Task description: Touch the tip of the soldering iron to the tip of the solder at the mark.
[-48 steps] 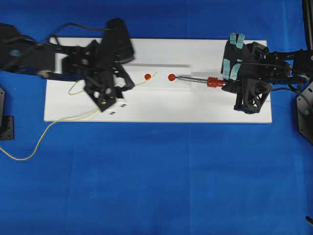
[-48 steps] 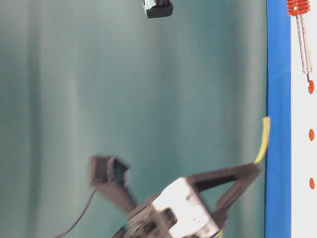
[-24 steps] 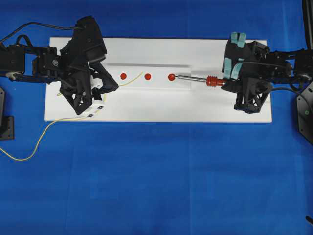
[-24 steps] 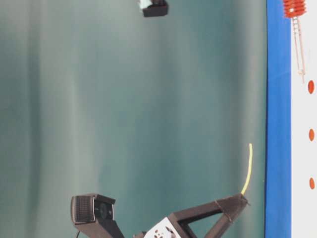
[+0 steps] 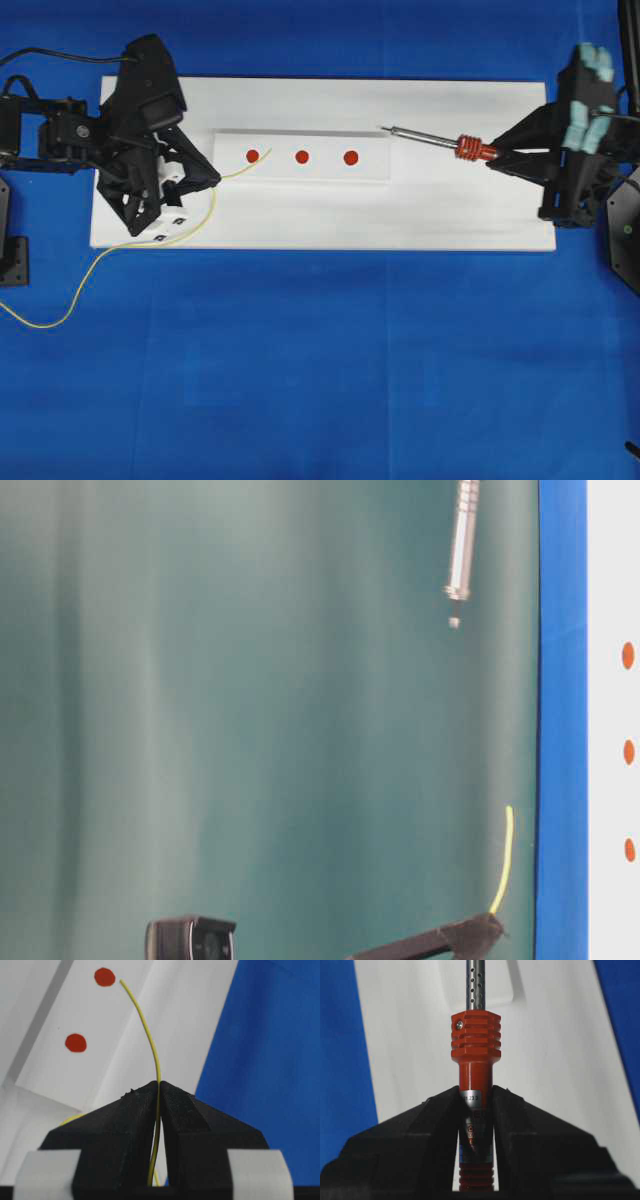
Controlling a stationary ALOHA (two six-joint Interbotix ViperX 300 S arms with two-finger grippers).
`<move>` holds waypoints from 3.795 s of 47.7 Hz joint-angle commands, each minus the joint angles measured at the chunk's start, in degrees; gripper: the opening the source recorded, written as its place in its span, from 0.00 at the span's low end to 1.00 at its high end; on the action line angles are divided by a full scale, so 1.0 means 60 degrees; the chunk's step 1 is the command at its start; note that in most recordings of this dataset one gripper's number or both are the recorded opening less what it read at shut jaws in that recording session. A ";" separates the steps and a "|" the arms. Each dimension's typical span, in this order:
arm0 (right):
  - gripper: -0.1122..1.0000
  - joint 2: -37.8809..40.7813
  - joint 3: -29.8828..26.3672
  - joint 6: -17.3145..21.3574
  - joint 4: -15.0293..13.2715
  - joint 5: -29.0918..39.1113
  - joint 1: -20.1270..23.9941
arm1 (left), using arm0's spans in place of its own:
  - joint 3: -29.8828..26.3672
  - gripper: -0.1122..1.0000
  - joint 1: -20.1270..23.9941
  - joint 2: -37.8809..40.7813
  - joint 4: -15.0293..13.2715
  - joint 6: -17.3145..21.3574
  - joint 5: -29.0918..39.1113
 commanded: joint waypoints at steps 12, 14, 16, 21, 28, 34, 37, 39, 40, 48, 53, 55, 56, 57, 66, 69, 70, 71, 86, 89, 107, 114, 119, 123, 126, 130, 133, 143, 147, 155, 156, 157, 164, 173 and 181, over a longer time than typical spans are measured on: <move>0.16 -0.0015 -0.0146 0.0161 0.0337 -0.0190 0.0161 | 0.0234 0.12 -0.0425 -0.0557 -0.0029 -0.0103 -0.0352; 0.16 -0.0059 -0.0176 0.0249 0.0439 -0.0234 0.0352 | 0.0264 0.12 -0.0601 -0.0630 -0.0029 -0.0220 -0.0352; 0.16 -0.0117 -0.0205 0.0322 0.0527 -0.0249 0.0630 | 0.0278 0.12 -0.0835 -0.0732 -0.0015 -0.0381 -0.0352; 0.16 -0.0308 -0.0234 0.0557 0.0601 -0.0396 0.1772 | 0.0396 0.12 -0.1597 -0.1011 -0.0029 -0.0864 -0.0425; 0.16 -0.0337 -0.0220 0.0762 0.0601 -0.0967 0.3354 | 0.0688 0.12 -0.2651 -0.1260 -0.0015 -0.1494 -0.0820; 0.16 0.0088 -0.0205 0.0879 0.0601 -0.1611 0.4526 | 0.0835 0.12 -0.3691 -0.1245 -0.0015 -0.1772 -0.1406; 0.16 0.0454 -0.0205 0.0967 0.0601 -0.1948 0.4922 | 0.0923 0.12 -0.4116 -0.1069 -0.0015 -0.1772 -0.1802; 0.16 0.0864 -0.0190 0.1069 0.0601 -0.2256 0.5200 | 0.1011 0.12 -0.4395 -0.0894 -0.0015 -0.1772 -0.2109; 0.16 0.1055 -0.0205 0.1128 0.0615 -0.2402 0.5303 | 0.1069 0.12 -0.4512 -0.0791 -0.0015 -0.1772 -0.2285; 0.16 0.2871 -0.0308 0.1553 0.0630 -0.3501 0.5918 | 0.1362 0.12 -0.5156 0.0527 -0.0015 -0.1772 -0.3823; 0.16 0.4072 -0.0454 0.1714 0.0630 -0.4248 0.6196 | 0.1245 0.12 -0.5376 0.1597 -0.0015 -0.1758 -0.4570; 0.16 0.4468 -0.0542 0.1729 0.0630 -0.4497 0.6284 | 0.1157 0.12 -0.5479 0.2095 -0.0015 -0.1743 -0.4761; 0.16 0.4673 -0.0601 0.1729 0.0615 -0.4614 0.6328 | 0.1113 0.12 -0.5522 0.2300 -0.0015 -0.1743 -0.4805; 0.16 0.4849 -0.0645 0.1729 0.0615 -0.4687 0.6372 | 0.1069 0.12 -0.5566 0.2476 -0.0015 -0.1743 -0.4834; 0.16 0.6108 -0.1069 0.1729 0.0630 -0.5068 0.6519 | 0.0527 0.12 -0.5889 0.3779 -0.0015 -0.1714 -0.4849; 0.16 0.6445 -0.1157 0.1729 0.0630 -0.5083 0.6519 | 0.0469 0.12 -0.5889 0.3926 -0.0015 -0.1714 -0.4849; 0.16 0.6533 -0.1187 0.1729 0.0615 -0.5083 0.6519 | 0.0469 0.12 -0.5889 0.3940 -0.0015 -0.1714 -0.4834; 0.16 0.6621 -0.1216 0.1729 0.0630 -0.5098 0.6519 | 0.0483 0.12 -0.5889 0.3940 -0.0015 -0.1714 -0.4834; 0.16 0.7339 -0.1611 0.1743 0.0630 -0.5098 0.6621 | 0.0527 0.12 -0.5889 0.3911 -0.0015 -0.1714 -0.4688; 0.16 0.7354 -0.1655 0.1743 0.0615 -0.5098 0.6650 | 0.0513 0.12 -0.5874 0.3896 -0.0015 -0.1714 -0.4673; 0.81 0.7017 -0.1729 0.1699 0.0615 -0.5098 0.6533 | 0.0483 0.65 -0.5859 0.3340 -0.0015 -0.1699 -0.4146; 0.87 0.6211 -0.1641 0.1582 0.0513 -0.4907 0.6387 | 0.0498 0.84 -0.5815 0.2505 -0.0015 -0.1465 -0.3354; 0.84 0.5361 -0.1626 0.1479 0.0322 -0.4468 0.6196 | 0.0513 0.83 -0.5669 0.1860 -0.0015 -0.1099 -0.2813; 0.84 0.4731 -0.1626 0.1392 0.0132 -0.4087 0.5977 | 0.0527 0.82 -0.5522 0.1348 -0.0015 -0.0747 -0.2461; 0.84 0.4248 -0.1611 0.1318 -0.0029 -0.3794 0.5757 | 0.0527 0.82 -0.5405 0.0938 -0.0015 -0.0454 -0.2212; 0.84 0.3516 -0.1567 0.1143 -0.0249 -0.3501 0.5361 | 0.0586 0.82 -0.5142 0.0337 -0.0015 0.0029 -0.1948; 0.84 0.3047 -0.1494 0.1011 -0.0396 -0.3413 0.5054 | 0.0688 0.82 -0.4907 -0.0044 -0.0015 0.0381 -0.1875; 0.84 0.1377 -0.0981 0.0674 -0.0864 -0.3398 0.3721 | 0.1304 0.81 -0.3765 -0.1450 -0.0015 0.1509 -0.1890; 0.84 0.0601 -0.0718 0.0659 -0.1011 -0.3369 0.3135 | 0.1582 0.81 -0.3354 -0.2036 -0.0015 0.1875 -0.1890; 0.83 -0.0981 -0.0044 0.0645 -0.1377 -0.3296 0.2373 | 0.2285 0.80 -0.2710 -0.3501 -0.0015 0.2534 -0.1904; 0.83 -0.1157 0.0044 0.0645 -0.1392 -0.3267 0.2285 | 0.2417 0.80 -0.2622 -0.3838 -0.0015 0.2637 -0.1890; 0.83 -0.1333 0.0146 0.0645 -0.1421 -0.3252 0.2212 | 0.2505 0.80 -0.2563 -0.4043 -0.0015 0.2710 -0.1890; 0.83 -0.2358 0.0938 0.0645 -0.1450 -0.3267 0.1714 | 0.3193 0.80 -0.2183 -0.5552 -0.0015 0.3120 -0.1890; 0.83 -0.2900 0.1772 0.0732 -0.1377 -0.3442 0.1245 | 0.4131 0.80 -0.1743 -0.7192 -0.0015 0.3237 -0.1787; 0.83 -0.2754 0.2212 0.0747 -0.1289 -0.3955 0.1201 | 0.4863 0.80 -0.1436 -0.8086 -0.0015 0.3223 -0.1685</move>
